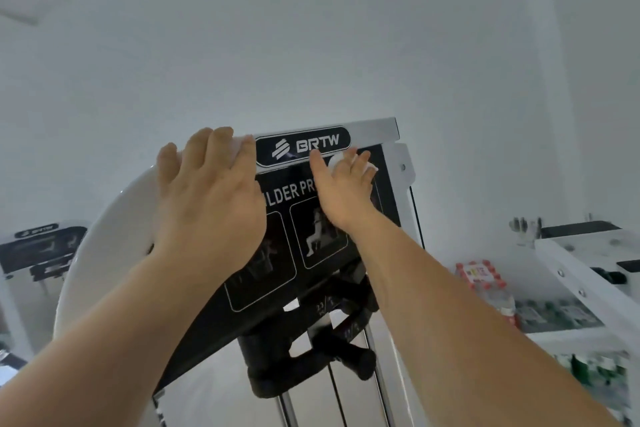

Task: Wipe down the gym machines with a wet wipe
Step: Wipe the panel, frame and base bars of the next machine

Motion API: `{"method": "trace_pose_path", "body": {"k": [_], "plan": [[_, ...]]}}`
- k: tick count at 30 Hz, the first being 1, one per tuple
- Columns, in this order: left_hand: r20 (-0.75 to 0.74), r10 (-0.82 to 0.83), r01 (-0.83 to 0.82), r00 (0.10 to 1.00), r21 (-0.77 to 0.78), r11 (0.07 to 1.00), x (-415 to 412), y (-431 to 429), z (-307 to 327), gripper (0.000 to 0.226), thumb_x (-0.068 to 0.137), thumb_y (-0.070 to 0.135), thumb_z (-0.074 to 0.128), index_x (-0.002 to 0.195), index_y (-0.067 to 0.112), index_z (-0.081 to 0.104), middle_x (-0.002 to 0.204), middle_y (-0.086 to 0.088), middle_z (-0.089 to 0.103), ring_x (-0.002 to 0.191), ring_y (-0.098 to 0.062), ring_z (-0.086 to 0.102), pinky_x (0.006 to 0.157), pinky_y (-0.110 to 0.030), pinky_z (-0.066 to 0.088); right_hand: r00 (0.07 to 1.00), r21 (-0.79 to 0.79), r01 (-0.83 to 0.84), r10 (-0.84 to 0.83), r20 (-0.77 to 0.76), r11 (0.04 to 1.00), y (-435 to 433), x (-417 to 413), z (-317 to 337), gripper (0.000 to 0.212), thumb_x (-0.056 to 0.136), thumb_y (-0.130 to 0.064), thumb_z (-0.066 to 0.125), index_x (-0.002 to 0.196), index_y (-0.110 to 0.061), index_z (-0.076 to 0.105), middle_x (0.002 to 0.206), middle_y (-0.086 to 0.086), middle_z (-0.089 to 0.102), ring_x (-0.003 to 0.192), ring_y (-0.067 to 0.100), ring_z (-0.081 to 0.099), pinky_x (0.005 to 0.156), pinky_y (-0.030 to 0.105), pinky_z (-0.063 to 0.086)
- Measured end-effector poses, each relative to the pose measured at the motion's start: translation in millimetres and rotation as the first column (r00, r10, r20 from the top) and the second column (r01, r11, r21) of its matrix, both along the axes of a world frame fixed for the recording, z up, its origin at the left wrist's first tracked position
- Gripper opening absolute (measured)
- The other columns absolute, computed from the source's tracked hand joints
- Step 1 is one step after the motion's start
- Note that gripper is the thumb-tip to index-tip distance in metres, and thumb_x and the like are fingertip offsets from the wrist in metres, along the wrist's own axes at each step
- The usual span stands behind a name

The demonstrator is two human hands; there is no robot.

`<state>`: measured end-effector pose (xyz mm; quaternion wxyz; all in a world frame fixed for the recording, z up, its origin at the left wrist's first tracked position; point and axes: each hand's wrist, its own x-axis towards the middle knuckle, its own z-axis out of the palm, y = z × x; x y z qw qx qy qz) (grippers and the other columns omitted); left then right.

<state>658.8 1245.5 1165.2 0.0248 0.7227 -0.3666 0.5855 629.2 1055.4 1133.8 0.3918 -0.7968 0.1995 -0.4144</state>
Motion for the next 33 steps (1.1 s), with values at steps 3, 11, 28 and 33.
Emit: {"method": "trace_pose_path", "body": {"k": [3,11,28,33], "plan": [[-0.007,0.047,-0.047,0.999,0.053,0.997,-2.3,-13.0,-5.3,0.057,0.094,0.026,0.050,0.148,0.009,0.043,0.156,-0.014,0.037,0.148,-0.034,0.027,0.119,-0.061,0.008,0.999,-0.340,0.025,-0.008,0.053,0.940,-6.2,3.5,-13.6,0.101,0.096,-0.074,0.025,0.158,-0.010,-0.022,0.162,0.014,-0.034,0.148,0.035,-0.034,0.123,0.055,-0.014],[-0.014,0.109,-0.107,0.994,0.116,0.987,-2.5,-45.2,-6.5,0.064,0.101,0.037,0.026,0.159,0.013,0.018,0.168,-0.009,0.011,0.155,-0.029,0.005,0.122,-0.060,-0.006,0.994,-0.656,0.069,0.006,0.111,0.752,-56.1,6.6,-22.3,0.094,0.097,-0.070,0.027,0.160,-0.014,-0.018,0.166,0.007,-0.029,0.152,0.027,-0.029,0.126,0.056,-0.004],[0.033,0.266,-0.268,0.963,0.139,0.953,-1.7,-53.5,-10.0,0.079,0.097,0.055,0.031,0.159,0.009,0.013,0.168,-0.011,0.010,0.154,-0.034,0.006,0.120,-0.065,-0.004,0.989,-0.741,0.028,0.091,0.119,0.671,-73.1,8.4,-105.6,0.085,0.100,-0.059,0.026,0.161,-0.014,-0.014,0.167,0.005,-0.027,0.153,0.028,-0.028,0.125,0.050,-0.012],[0.029,0.271,-0.271,0.962,0.205,0.941,-8.4,-68.9,-14.5,0.088,0.093,0.065,0.029,0.160,0.013,0.005,0.168,-0.012,-0.006,0.154,-0.033,-0.011,0.118,-0.065,-0.011,0.993,-0.392,0.071,-0.029,0.111,0.917,-100.6,11.8,-127.8,0.092,0.093,-0.078,0.005,0.163,-0.018,-0.006,0.164,-0.006,-0.035,0.150,0.019,-0.034,0.126,0.056,-0.005]]}}
